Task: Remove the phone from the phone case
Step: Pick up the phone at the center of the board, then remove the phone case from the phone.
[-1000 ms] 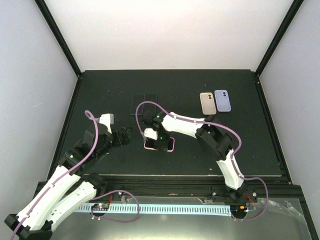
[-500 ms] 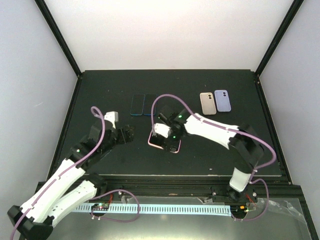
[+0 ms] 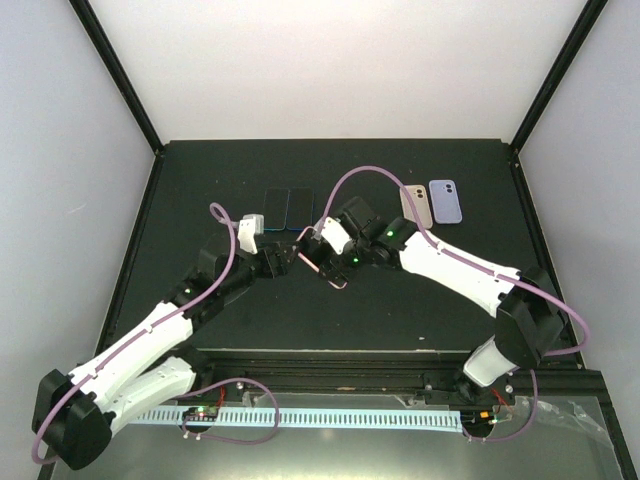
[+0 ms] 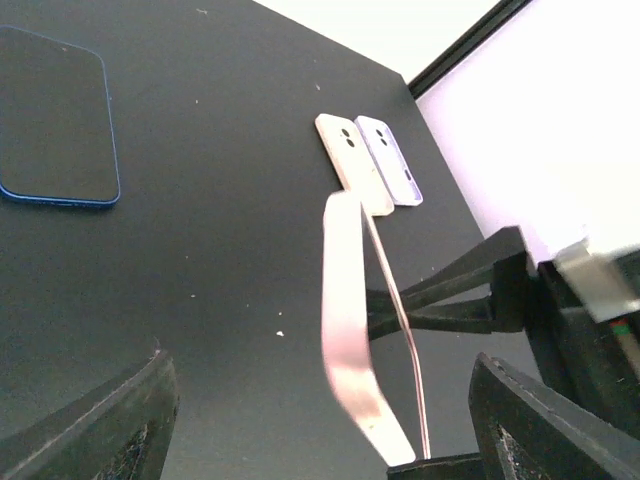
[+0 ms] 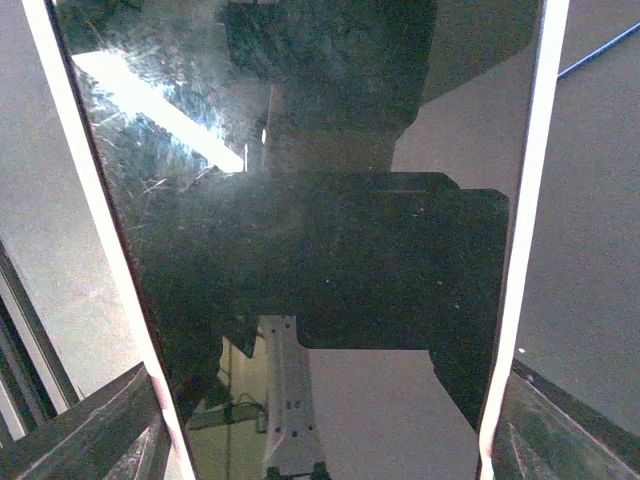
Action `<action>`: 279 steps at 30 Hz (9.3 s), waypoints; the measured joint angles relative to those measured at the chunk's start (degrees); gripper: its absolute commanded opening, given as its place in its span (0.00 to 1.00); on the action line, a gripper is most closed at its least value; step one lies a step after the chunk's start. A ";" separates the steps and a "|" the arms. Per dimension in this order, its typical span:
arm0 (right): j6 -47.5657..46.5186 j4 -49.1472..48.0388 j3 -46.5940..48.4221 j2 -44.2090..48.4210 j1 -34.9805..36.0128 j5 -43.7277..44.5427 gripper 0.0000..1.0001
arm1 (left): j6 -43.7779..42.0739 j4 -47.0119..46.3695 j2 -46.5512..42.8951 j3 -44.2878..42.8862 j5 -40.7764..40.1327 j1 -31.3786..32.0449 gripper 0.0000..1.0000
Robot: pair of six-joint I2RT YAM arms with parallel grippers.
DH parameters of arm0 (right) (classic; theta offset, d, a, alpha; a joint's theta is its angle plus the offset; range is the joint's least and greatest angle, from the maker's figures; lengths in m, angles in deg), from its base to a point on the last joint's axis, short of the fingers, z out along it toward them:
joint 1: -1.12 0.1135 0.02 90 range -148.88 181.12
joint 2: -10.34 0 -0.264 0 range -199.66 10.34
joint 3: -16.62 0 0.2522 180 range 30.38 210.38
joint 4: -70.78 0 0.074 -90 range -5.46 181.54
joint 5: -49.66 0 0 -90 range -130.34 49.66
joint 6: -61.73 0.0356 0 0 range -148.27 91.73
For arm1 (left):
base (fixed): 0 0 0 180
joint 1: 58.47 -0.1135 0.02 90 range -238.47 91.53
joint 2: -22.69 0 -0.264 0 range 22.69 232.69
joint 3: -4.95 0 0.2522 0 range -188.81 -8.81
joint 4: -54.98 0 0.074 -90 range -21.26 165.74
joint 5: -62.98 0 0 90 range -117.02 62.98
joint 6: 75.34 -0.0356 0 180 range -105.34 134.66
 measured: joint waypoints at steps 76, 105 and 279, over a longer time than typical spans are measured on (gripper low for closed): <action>-30.64 13.64 -6.86 24.44 -2.01 -33.86 0.42 | -28.61 6.95 -1.16 -14.32 51.49 -1.29 0.02; -34.27 13.57 -8.00 23.65 -0.35 -37.70 0.17 | -22.97 -1.11 -0.44 -12.20 55.36 -2.40 0.02; 44.09 -24.79 -26.08 2.86 -19.80 -24.11 0.01 | -24.83 4.09 18.49 -10.43 -18.86 22.53 0.68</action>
